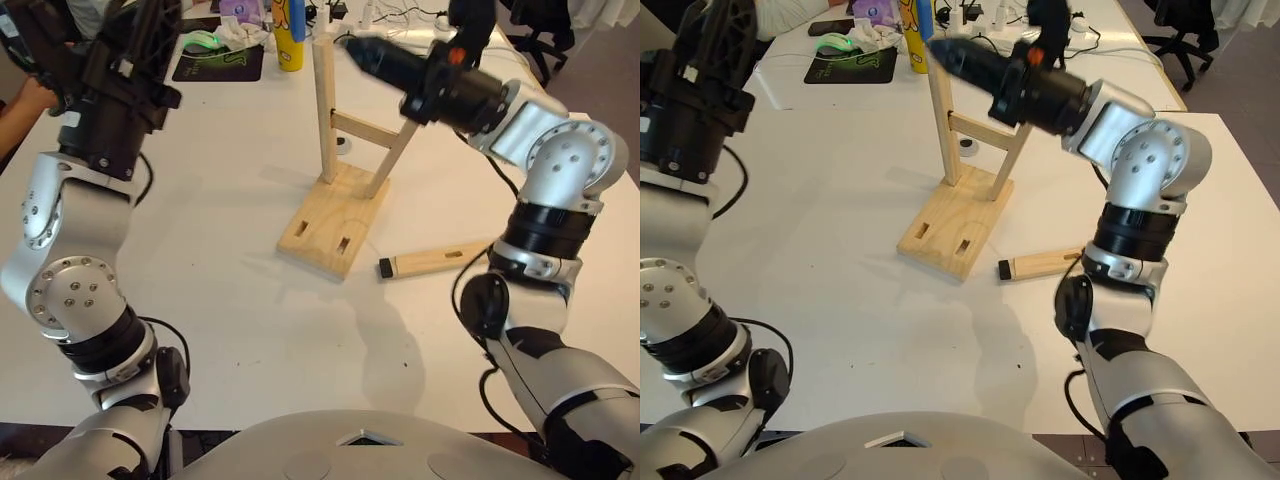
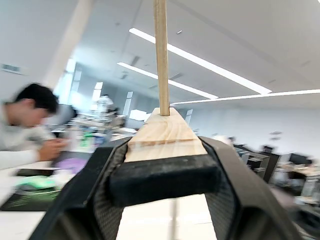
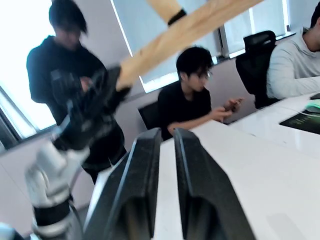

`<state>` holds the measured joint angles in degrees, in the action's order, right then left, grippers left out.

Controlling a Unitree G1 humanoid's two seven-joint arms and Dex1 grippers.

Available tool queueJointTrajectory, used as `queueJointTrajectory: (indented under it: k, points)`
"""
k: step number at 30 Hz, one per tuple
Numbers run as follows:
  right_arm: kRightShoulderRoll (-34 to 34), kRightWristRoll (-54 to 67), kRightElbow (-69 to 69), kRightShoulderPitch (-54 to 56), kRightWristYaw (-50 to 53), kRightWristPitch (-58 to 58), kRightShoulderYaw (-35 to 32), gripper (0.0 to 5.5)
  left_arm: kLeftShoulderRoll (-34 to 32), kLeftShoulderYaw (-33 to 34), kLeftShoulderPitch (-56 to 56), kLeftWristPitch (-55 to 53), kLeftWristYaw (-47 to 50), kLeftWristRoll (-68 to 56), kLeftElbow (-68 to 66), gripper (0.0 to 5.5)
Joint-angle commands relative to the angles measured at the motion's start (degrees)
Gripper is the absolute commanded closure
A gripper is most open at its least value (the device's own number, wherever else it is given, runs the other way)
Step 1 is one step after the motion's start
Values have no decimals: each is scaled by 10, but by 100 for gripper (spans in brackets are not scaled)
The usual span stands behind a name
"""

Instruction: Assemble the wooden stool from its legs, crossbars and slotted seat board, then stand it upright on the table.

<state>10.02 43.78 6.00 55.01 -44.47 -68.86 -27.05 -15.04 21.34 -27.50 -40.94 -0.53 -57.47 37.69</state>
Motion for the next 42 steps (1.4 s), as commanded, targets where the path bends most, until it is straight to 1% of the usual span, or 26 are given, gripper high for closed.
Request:
queueJointTrajectory:
  k: [1,4,9,12,17,21,33,37,40,41,42]
  points:
    - [-39,89,72,52,107,-27,-96,411,31,-26,-38,10,37,-120,11,349]
    - [-48,156,109,65,147,-26,-138,367,41,-40,-46,24,66,-178,5,349]
    - [-22,265,121,58,147,-61,-160,291,40,-51,-47,50,97,-246,-6,349]
    - [-12,310,121,58,156,-63,-155,250,28,-55,-42,59,107,-277,-8,349]
    - [-4,346,118,55,189,-43,-134,164,11,-66,-31,72,111,-308,-7,348]
    - [-7,360,116,60,203,-16,-118,123,3,-83,-19,77,109,-310,-7,349]
    - [-8,416,124,77,225,41,-75,123,-2,-123,-2,90,89,-291,-14,348]
    - [0,424,125,75,221,50,-64,178,-3,-130,1,95,85,-285,-15,349]
    - [5,428,126,73,217,54,-58,232,-4,-132,2,98,83,-282,-16,349]
    - [7,431,126,73,217,56,-56,240,-5,-133,2,99,82,-282,-16,349]
    - [8,434,126,72,217,58,-54,265,-6,-133,2,100,82,-282,-16,349]
